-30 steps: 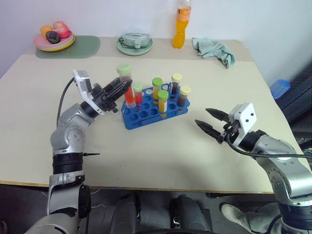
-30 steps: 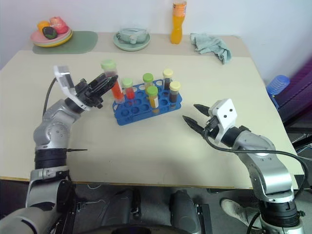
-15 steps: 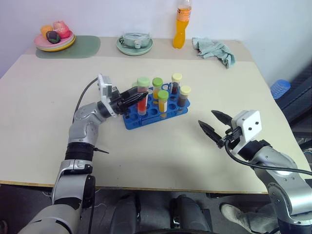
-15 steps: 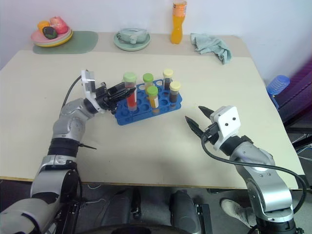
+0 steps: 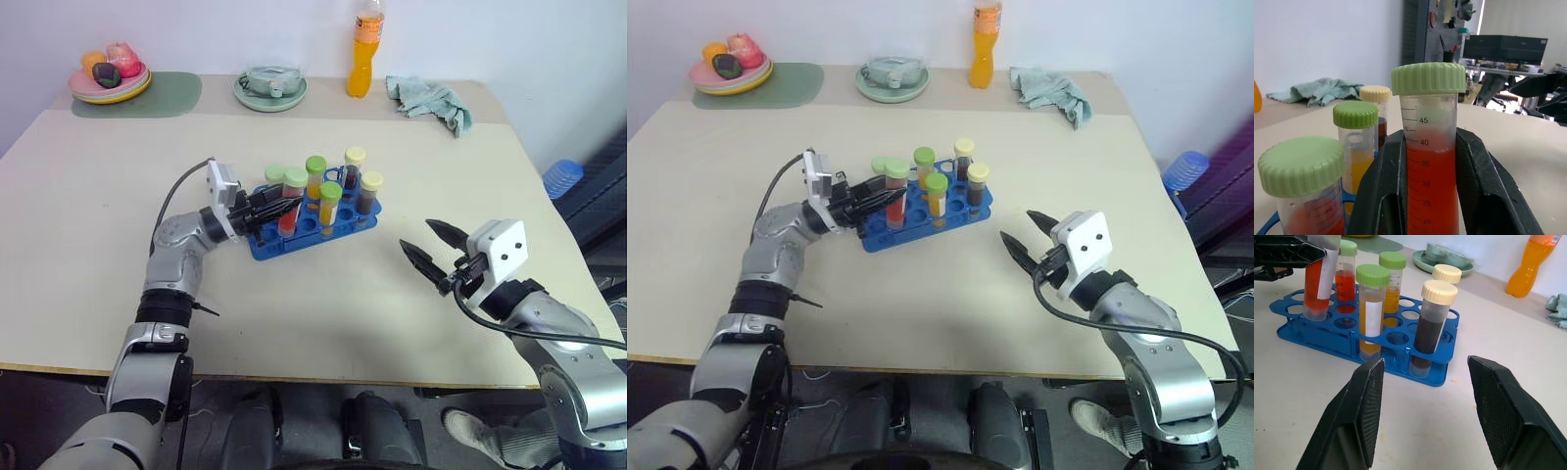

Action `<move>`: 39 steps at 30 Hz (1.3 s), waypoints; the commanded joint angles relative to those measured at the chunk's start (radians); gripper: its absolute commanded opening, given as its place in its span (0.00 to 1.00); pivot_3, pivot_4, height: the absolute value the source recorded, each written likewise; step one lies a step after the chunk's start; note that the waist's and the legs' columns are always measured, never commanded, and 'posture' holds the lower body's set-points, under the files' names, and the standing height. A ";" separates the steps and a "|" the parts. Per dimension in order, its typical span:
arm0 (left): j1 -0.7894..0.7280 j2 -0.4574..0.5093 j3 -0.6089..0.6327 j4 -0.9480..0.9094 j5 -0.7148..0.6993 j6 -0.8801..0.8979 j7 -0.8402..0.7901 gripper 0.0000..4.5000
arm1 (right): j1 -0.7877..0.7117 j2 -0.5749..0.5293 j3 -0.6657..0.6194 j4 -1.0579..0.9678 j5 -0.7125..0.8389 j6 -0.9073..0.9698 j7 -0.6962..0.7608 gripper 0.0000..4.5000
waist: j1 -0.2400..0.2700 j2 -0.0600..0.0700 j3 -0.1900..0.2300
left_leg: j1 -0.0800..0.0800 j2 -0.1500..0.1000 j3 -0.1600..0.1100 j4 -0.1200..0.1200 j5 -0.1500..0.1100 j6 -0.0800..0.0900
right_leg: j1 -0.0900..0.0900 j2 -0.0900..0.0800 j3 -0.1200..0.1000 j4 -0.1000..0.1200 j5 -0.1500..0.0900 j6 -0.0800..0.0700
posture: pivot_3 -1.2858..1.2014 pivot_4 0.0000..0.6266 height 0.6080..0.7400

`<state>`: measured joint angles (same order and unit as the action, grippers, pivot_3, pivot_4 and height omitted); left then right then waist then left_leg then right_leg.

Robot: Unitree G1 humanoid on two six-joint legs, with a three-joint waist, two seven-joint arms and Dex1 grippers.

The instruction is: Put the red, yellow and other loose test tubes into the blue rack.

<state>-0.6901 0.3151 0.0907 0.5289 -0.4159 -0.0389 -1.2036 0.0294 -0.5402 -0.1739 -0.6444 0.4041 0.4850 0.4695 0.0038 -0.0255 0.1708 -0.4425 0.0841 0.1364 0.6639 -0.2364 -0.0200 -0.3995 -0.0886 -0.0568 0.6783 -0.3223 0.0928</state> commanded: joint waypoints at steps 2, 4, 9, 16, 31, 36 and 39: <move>0.004 0.000 0.003 -0.005 0.035 -0.033 0.072 0.16 | -0.007 -0.007 -0.026 -0.019 -0.004 -0.023 -0.001 0.61 | 0.000 0.000 0.000 | 0.000 0.000 0.000 0.000 0.000 0.000 | 0.000 0.000 0.000 0.000 0.000 0.000 | 0.52 0.24 1.00; 0.003 -0.010 0.004 -0.024 0.038 -0.028 0.106 0.16 | -0.007 -0.006 -0.024 -0.019 -0.005 -0.023 -0.001 0.61 | -0.001 0.000 0.000 | 0.000 0.000 0.000 0.000 0.000 0.000 | 0.000 0.000 0.000 0.000 0.000 0.000 | 0.52 0.24 1.00; 0.033 -0.026 -0.023 -0.125 0.033 0.025 0.143 0.16 | -0.002 -0.009 -0.031 -0.016 -0.004 -0.027 0.009 0.61 | 0.002 0.000 0.000 | 0.000 0.000 0.000 0.000 0.000 0.000 | 0.000 0.000 0.000 0.000 0.000 0.000 | 0.52 0.24 1.00; 0.068 -0.011 -0.023 -0.195 -0.009 0.131 0.137 0.16 | 0.002 -0.011 -0.028 -0.017 -0.004 -0.029 0.016 0.61 | 0.003 0.000 0.000 | 0.000 0.000 0.000 0.000 0.000 0.000 | 0.000 0.000 0.000 0.000 0.000 0.000 | 0.52 0.24 1.00; 0.149 0.015 -0.015 -0.228 0.043 0.028 0.210 1.00 | -0.045 -0.024 -0.010 0.020 0.012 -0.014 0.054 0.61 | 0.000 0.000 0.000 | 0.000 0.000 0.000 0.000 0.000 0.000 | 0.000 0.000 0.000 0.000 0.000 0.000 | 0.52 0.24 1.00; 0.191 0.034 -0.006 -0.231 0.079 0.008 0.285 1.00 | -0.052 -0.025 -0.007 0.060 0.006 -0.027 0.076 0.61 | 0.002 0.000 0.000 | 0.000 0.000 0.000 0.000 0.000 0.000 | 0.000 0.000 0.000 0.000 0.000 0.000 | 0.52 0.24 1.00; 0.234 0.050 0.023 -0.236 0.095 0.008 0.363 1.00 | -0.046 -0.001 0.002 0.080 -0.010 -0.057 0.067 0.61 | -0.001 0.000 0.000 | 0.000 0.000 0.000 0.000 0.000 0.000 | 0.000 0.000 0.000 0.000 0.000 0.000 | 0.52 0.24 1.00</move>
<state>-0.4726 0.3499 0.0731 0.3164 -0.3307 -0.0186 -0.8891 -0.0136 -0.5540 -0.1680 -0.5539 0.3964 0.4662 0.5393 0.0025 -0.0253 0.1706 -0.4423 0.0845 0.1359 0.6641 -0.2364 -0.0200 -0.3991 -0.0886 -0.0568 0.6784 -0.3223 0.0927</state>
